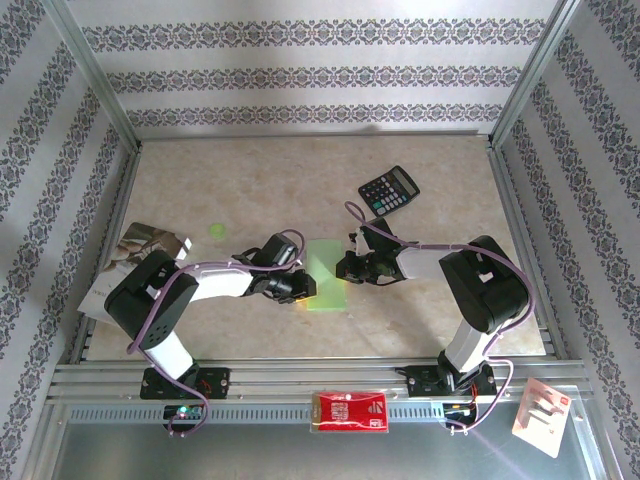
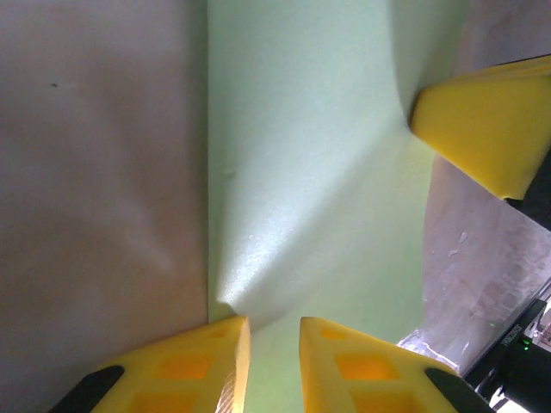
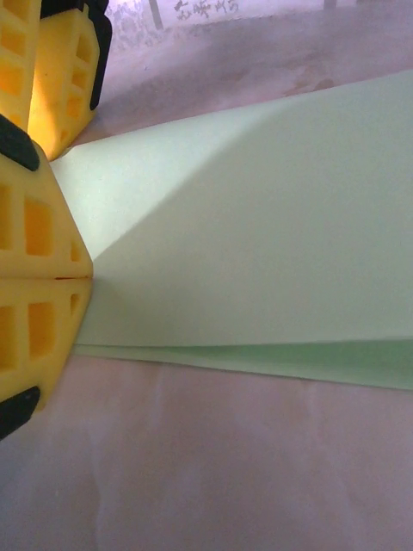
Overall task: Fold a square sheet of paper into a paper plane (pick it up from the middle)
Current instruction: First fold the square sheet of paper in half at the center of the table.
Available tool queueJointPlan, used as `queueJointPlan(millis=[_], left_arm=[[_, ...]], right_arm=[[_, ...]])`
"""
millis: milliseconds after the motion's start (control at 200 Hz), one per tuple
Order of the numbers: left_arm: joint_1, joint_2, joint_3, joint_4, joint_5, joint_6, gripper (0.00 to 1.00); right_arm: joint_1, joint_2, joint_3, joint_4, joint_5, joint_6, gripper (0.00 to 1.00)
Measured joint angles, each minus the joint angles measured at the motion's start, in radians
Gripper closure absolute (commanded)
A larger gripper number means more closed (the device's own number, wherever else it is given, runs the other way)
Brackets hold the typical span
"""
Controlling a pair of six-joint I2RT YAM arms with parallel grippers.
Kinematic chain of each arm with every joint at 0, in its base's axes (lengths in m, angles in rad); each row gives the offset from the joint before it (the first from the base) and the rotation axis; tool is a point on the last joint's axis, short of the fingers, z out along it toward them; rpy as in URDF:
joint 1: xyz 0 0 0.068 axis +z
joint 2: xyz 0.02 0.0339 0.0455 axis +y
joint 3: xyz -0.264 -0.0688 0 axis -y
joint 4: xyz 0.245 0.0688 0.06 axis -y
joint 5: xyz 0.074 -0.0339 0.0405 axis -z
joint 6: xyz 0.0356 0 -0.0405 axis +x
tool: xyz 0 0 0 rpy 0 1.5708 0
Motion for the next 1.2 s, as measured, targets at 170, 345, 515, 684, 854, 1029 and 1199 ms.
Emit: queueJointPlan(millis=[170, 345, 515, 684, 854, 1029, 1199], left_arm=[[0.0, -0.049, -0.026, 0.002, 0.002, -0.009, 0.77], [-0.001, -0.098, -0.034, 0.04, 0.014, -0.027, 0.78], [0.002, -0.058, -0.011, 0.048, 0.018, -0.027, 0.81], [0.013, -0.012, 0.025, 0.054, 0.023, -0.027, 0.84], [0.013, -0.006, 0.027, 0.059, 0.027, -0.03, 0.84], [0.017, -0.006, -0.001, 0.069, 0.029, -0.034, 0.84], [0.026, 0.0, -0.008, 0.077, 0.029, -0.034, 0.85]], right_arm=[[0.0, 0.0, 0.0, 0.0, 0.0, 0.0, 1.0], [0.0, 0.0, 0.0, 0.0, 0.0, 0.0, 1.0], [0.0, 0.0, 0.0, 0.0, 0.0, 0.0, 1.0], [0.0, -0.002, 0.0, 0.0, 0.001, 0.0, 1.0], [0.002, -0.002, 0.0, -0.001, 0.006, 0.0, 1.0], [0.002, -0.002, 0.0, -0.001, 0.006, 0.0, 1.0], [0.002, -0.002, 0.0, -0.001, 0.007, 0.0, 1.0]])
